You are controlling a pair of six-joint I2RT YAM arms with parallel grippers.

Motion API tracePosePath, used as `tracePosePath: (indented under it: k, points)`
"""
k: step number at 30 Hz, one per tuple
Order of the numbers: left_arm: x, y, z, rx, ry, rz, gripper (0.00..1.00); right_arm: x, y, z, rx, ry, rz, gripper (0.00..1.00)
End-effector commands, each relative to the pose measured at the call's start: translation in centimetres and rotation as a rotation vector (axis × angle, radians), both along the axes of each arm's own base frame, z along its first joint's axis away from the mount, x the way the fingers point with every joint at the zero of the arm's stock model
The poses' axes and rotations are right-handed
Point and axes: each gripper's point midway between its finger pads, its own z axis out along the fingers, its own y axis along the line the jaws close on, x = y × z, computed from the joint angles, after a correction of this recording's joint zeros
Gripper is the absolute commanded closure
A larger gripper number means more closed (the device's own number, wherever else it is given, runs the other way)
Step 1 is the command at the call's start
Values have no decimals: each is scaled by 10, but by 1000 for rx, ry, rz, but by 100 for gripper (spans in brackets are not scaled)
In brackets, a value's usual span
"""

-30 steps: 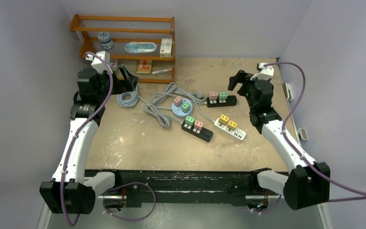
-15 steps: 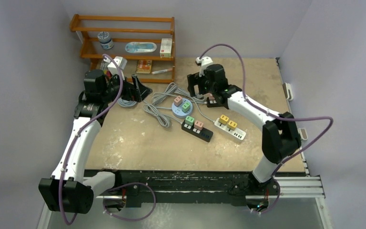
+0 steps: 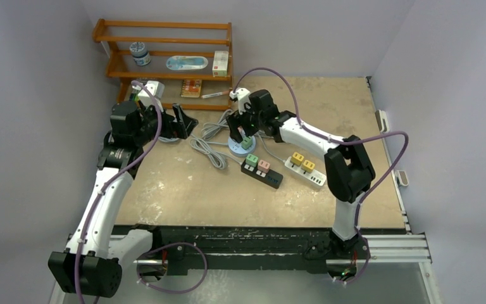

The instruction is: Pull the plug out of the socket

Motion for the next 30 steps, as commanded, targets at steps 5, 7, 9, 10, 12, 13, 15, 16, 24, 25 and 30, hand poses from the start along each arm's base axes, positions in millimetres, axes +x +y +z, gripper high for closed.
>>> tracePosePath:
  k: [5,7,9,10,12,13,15,16,24,25,30]
  points:
    - [19,-3,6,-35,-15,24,0,20,14,3,-4,-10,17,16]
    - [27,-10,-6,-71,32,6,0,20,17,-3,-8,7,27,19]
    - [39,-18,-24,-113,108,-8,0,26,19,-7,-15,0,23,21]
    - [43,-21,-34,-128,145,-8,0,29,19,-10,-20,-2,14,22]
    - [54,-22,-61,-124,227,58,0,33,20,-19,-39,13,7,25]
    - [58,-23,-76,-108,257,95,0,34,20,-24,-50,24,3,27]
    - [60,-26,-96,-96,289,166,0,36,18,-32,-70,42,-5,33]
    - [61,-26,-103,-101,298,198,0,37,18,-36,-77,46,-9,36]
    - [61,-76,-133,-222,341,202,1,31,12,-51,-122,97,-18,85]
    - [61,-84,-133,-229,340,194,1,32,13,-49,-107,103,-32,99]
    - [67,-105,-140,-288,350,196,1,50,22,7,-4,3,-49,100]
